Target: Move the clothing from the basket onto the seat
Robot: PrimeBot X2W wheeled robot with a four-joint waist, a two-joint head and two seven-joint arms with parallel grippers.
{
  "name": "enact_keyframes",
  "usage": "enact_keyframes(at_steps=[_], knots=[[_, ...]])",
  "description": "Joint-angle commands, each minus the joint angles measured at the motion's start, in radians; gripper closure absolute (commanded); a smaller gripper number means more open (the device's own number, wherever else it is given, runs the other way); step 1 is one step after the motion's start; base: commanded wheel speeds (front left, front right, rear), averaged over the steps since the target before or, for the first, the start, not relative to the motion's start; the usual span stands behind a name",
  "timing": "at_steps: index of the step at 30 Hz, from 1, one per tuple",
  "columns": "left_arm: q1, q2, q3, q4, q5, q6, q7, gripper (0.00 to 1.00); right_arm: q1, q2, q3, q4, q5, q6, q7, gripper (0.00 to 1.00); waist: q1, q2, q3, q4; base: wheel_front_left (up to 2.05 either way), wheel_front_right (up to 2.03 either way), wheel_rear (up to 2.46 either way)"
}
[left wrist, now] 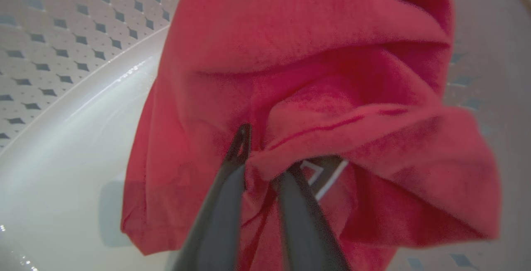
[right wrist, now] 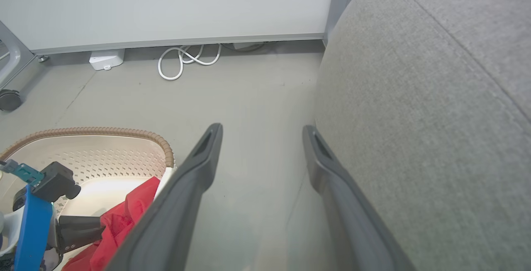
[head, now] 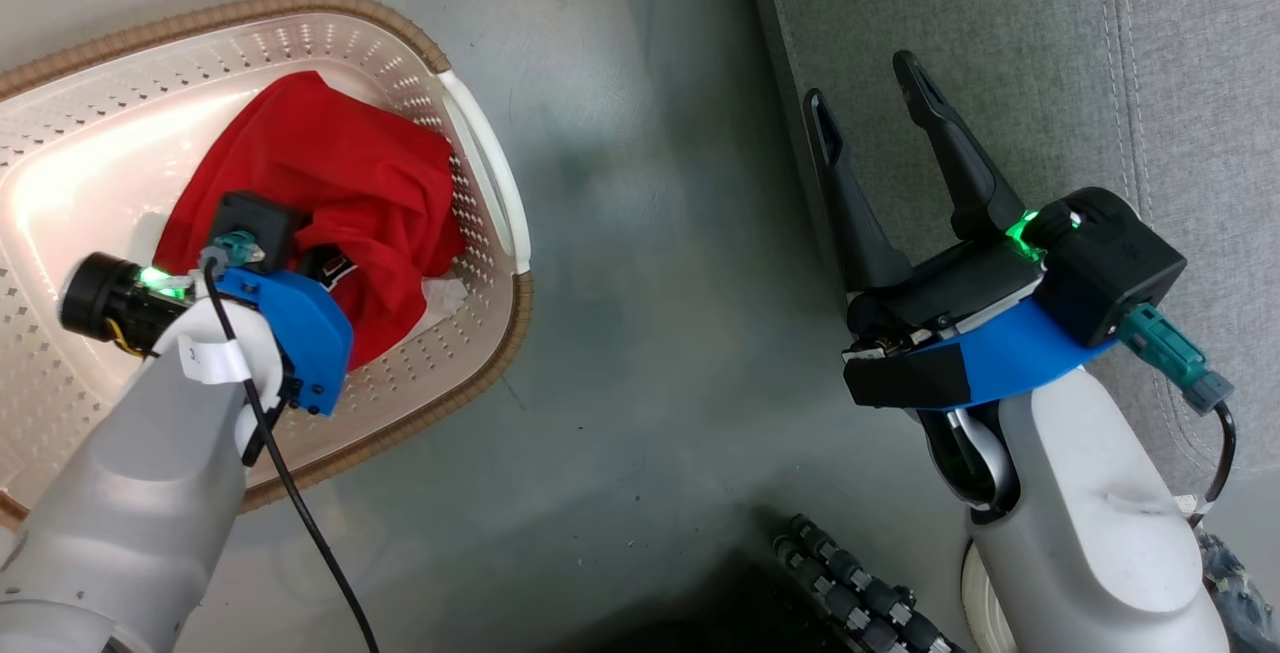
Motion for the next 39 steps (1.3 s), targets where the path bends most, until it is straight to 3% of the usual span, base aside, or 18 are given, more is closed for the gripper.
enact_keyframes(at_steps=[1, 19, 30, 39], knots=[[-0.015, -0.002, -0.008, 0.005, -0.007, -0.002, -0.007, 1.00, -0.013, 0.001, 0.000, 0.003, 0.002, 0.000, -0.005, 0.00, -0.0001, 0.0001, -0.003, 0.001, 0.00, 0.00, 0.00], [0.009, -0.060, -0.057, 0.030, -0.081, -0.002, -0.046, 1.00, -0.008, 0.001, -0.019, 0.024, -0.034, 0.000, 0.005, 0.00, -0.0001, 0.0001, -0.093, 0.054, 0.00, 0.00, 0.00], [0.080, -0.130, -0.095, 0.034, -0.147, -0.002, -0.112, 1.00, 0.042, 0.001, -0.028, 0.071, -0.053, 0.000, 0.037, 0.00, -0.0001, 0.0001, -0.327, 0.138, 0.00, 0.00, 0.00], [0.158, -0.177, -0.149, -0.039, -0.218, -0.002, -0.141, 1.00, 0.125, 0.000, -0.042, 0.122, -0.075, 0.000, 0.076, 0.00, -0.0001, 0.0001, -0.586, 0.231, 0.00, 0.00, 0.00]])
